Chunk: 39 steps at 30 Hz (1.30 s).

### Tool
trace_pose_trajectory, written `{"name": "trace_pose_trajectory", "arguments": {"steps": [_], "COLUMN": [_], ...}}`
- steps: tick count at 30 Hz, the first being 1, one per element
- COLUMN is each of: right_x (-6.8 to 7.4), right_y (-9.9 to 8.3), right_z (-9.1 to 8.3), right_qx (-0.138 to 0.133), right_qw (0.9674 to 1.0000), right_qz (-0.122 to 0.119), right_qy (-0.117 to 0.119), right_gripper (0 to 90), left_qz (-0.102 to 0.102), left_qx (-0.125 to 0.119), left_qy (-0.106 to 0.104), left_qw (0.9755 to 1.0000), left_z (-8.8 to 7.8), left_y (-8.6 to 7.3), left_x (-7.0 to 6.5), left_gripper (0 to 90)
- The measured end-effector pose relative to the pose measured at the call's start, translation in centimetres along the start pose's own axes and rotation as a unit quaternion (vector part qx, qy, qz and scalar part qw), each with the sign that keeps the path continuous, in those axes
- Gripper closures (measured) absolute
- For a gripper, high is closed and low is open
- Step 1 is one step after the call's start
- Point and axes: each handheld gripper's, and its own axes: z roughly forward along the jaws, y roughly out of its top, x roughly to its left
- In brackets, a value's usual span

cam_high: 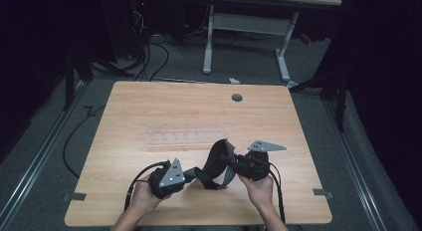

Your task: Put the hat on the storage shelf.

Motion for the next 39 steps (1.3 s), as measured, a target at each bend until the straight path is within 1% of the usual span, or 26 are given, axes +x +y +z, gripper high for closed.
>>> {"name": "trace_pose_trajectory", "arguments": {"steps": [1,3,6,7,9,10,11,12,15,18,19,20,22,23,24,26,27,28,30,31,32,33,35,37,38,39], "right_x": [0.0,-0.2,-0.5,-0.7,-0.9,-1.1,-1.5,-1.8,-2.9,-4.0,-4.4,-4.9,-5.6,-6.1,-6.3,-7.0,-7.3,-7.6,-8.1,-8.3,-8.5,-8.7,-8.9,-9.2,-9.3,-9.3], "right_y": [0.1,0.4,0.3,0.2,-0.1,-0.3,-0.5,-0.8,-1.8,-2.8,-3.2,-3.6,-4.3,-4.7,-4.9,-5.4,-5.6,-5.8,-6.0,-6.1,-6.2,-6.2,-6.3,-6.5,-6.6,-6.8], "right_z": [0.0,-0.1,-0.4,-0.6,-1.1,-1.4,-1.7,-1.9,-2.6,-2.8,-2.8,-2.8,-2.5,-2.2,-2.1,-1.9,-1.8,-1.8,-1.8,-1.9,-1.9,-1.9,-1.9,-1.7,-1.5,-1.5], "right_qx": [-0.003,-0.010,-0.010,-0.013,-0.021,-0.023,-0.027,-0.030,-0.029,-0.019,-0.015,-0.008,0.014,0.029,0.038,0.052,0.056,0.058,0.059,0.060,0.063,0.066,0.076,0.086,0.090,0.085], "right_qw": [1.0000,0.9999,0.9998,0.9998,0.9995,0.9992,0.9990,0.9988,0.9975,0.9947,0.9933,0.9915,0.9854,0.9810,0.9785,0.9725,0.9700,0.9684,0.9644,0.9630,0.9618,0.9609,0.9568,0.9544,0.9528,0.9532], "right_qz": [-0.002,-0.002,0.011,0.011,0.013,0.012,0.013,0.018,0.026,0.025,0.025,0.025,0.021,0.017,0.013,0.010,0.011,0.010,0.019,0.019,0.025,0.025,0.022,0.022,0.018,0.014], "right_qy": [-0.005,-0.012,-0.011,-0.013,-0.020,-0.029,-0.033,-0.034,-0.060,-0.098,-0.112,-0.128,-0.168,-0.191,-0.202,-0.227,-0.236,-0.242,-0.257,-0.262,-0.265,-0.268,-0.280,-0.285,-0.289,-0.290], "right_gripper": [66.1,59.9,53.8,52.1,51.5,50.9,50.5,50.2,49.5,48.5,47.6,46.9,45.7,45.3,45.1,44.9,44.8,44.7,44.7,44.8,44.8,45.0,46.0,46.6,46.3,46.5], "left_qz": [-0.008,-0.015,-0.019,-0.018,-0.021,-0.025,-0.025,-0.028,-0.033,-0.034,-0.033,-0.037,-0.045,-0.046,-0.051,-0.059,-0.061,-0.065,-0.067,-0.070,-0.072,-0.071,-0.075,-0.085,-0.083,-0.084], "left_qx": [-0.004,-0.003,0.000,0.000,-0.002,-0.004,-0.004,-0.009,-0.015,-0.020,-0.019,-0.024,-0.032,-0.034,-0.040,-0.046,-0.047,-0.048,-0.050,-0.053,-0.055,-0.057,-0.066,-0.078,-0.080,-0.085], "left_qy": [-0.002,-0.003,-0.005,-0.005,-0.003,-0.002,0.000,0.000,0.001,0.007,0.010,0.013,0.014,0.015,0.014,0.014,0.014,0.016,0.019,0.019,0.019,0.021,0.022,0.023,0.026,0.029], "left_qw": [1.0000,0.9999,0.9998,0.9998,0.9998,0.9997,0.9997,0.9996,0.9993,0.9992,0.9992,0.9990,0.9984,0.9982,0.9978,0.9971,0.9969,0.9966,0.9963,0.9960,0.9957,0.9956,0.9948,0.9931,0.9930,0.9925], "left_z": [0.0,0.0,-0.1,-0.2,-0.3,-0.4,-0.6,-0.7,-1.1,-1.4,-1.5,-1.5,-1.8,-1.9,-1.9,-2.1,-2.2,-2.3,-2.5,-2.6,-2.7,-2.8,-3.0,-3.2,-3.3,-3.4], "left_y": [-0.1,0.1,0.1,0.1,0.2,0.3,0.4,0.4,0.5,0.5,0.5,0.5,0.5,0.6,0.7,0.8,0.9,1.0,1.1,1.2,1.3,1.4,1.7,2.0,2.1,2.3], "left_x": [0.0,0.2,0.1,0.1,0.2,0.3,0.4,0.5,0.6,0.8,1.0,1.1,1.4,1.5,1.6,1.7,1.9,2.1,2.3,2.4,2.4,2.5,2.7,3.0,3.2,3.3], "left_gripper": [86.7,86.7,86.7,86.7,86.7,86.7,86.7,86.7,86.6,86.6,86.6,86.6,86.6,86.6,86.5,86.6,86.5,86.5,86.5,86.5,86.5,86.5,86.5,86.5,86.5,86.5]}}
